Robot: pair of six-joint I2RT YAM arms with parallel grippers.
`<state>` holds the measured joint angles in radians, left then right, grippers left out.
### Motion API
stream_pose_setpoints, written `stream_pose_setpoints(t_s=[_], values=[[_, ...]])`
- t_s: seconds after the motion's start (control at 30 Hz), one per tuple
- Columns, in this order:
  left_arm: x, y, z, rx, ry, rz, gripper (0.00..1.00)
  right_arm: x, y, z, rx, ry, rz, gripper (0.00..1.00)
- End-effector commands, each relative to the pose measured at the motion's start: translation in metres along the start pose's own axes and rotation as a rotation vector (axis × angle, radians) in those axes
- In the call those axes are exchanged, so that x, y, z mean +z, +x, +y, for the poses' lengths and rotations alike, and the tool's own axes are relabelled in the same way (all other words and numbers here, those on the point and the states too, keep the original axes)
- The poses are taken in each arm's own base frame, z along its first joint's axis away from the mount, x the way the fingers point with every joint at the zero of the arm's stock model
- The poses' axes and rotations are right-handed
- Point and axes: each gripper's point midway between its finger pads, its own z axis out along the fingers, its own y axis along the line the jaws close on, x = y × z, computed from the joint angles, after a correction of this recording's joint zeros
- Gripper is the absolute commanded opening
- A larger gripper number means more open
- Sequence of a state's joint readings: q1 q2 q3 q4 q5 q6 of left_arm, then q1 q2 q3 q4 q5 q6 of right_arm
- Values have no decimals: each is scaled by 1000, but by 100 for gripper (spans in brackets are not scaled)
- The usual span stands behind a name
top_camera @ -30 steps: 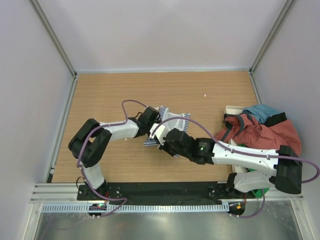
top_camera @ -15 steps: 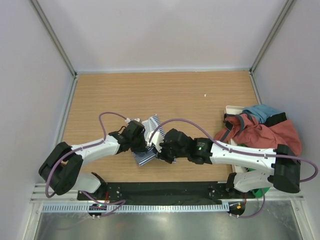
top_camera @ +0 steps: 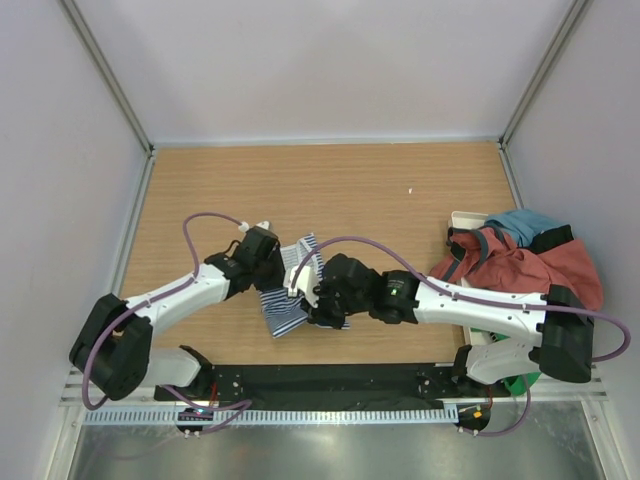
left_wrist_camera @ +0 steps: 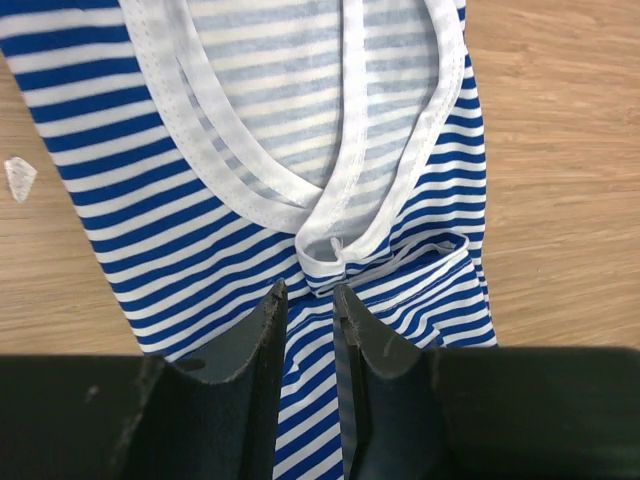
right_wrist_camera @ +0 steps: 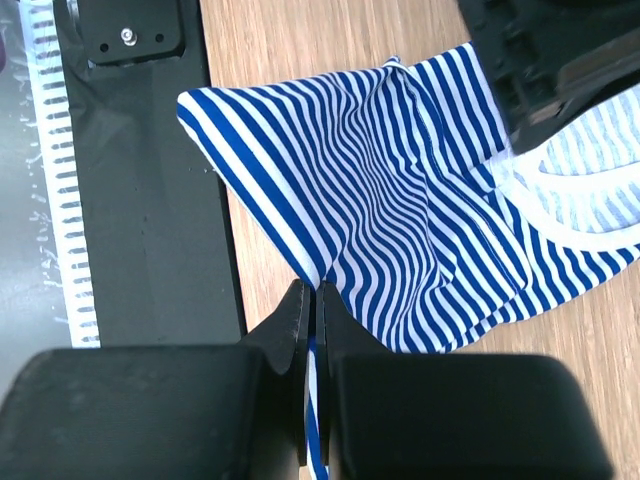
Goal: Fold and stack the tank tops
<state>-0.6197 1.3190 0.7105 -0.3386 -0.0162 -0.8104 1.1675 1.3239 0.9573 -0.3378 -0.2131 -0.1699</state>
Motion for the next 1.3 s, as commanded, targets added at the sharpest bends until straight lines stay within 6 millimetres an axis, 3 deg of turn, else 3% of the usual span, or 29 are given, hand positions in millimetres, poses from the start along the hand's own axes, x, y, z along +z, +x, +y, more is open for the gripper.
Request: stream_pose_setpoints(t_s=[0.0, 0.23, 0.47, 0.6, 0.8, 1.07, 1.27], values=[[-13, -16, -6, 15, 31, -34, 27, -17, -29, 2, -39, -7, -72, 1], [-11, 6, 6, 16, 34, 11, 22, -16, -30, -6, -57, 18, -22, 1], [4, 30, 10, 6, 71, 79, 18, -18, -48, -11, -64, 24, 7, 1], [10, 30, 4, 27, 94, 94, 17, -10, -42, -15, -46, 23, 79, 2], [13, 35, -7, 73, 140, 110, 16, -8, -54, -18, -35, -10, 124, 1], [18, 55, -33, 152, 213, 151, 15, -10, -66, -30, -25, 2, 146, 1], [21, 73, -41, 173, 256, 193, 14, -15, -69, -37, 1, 3, 144, 1]])
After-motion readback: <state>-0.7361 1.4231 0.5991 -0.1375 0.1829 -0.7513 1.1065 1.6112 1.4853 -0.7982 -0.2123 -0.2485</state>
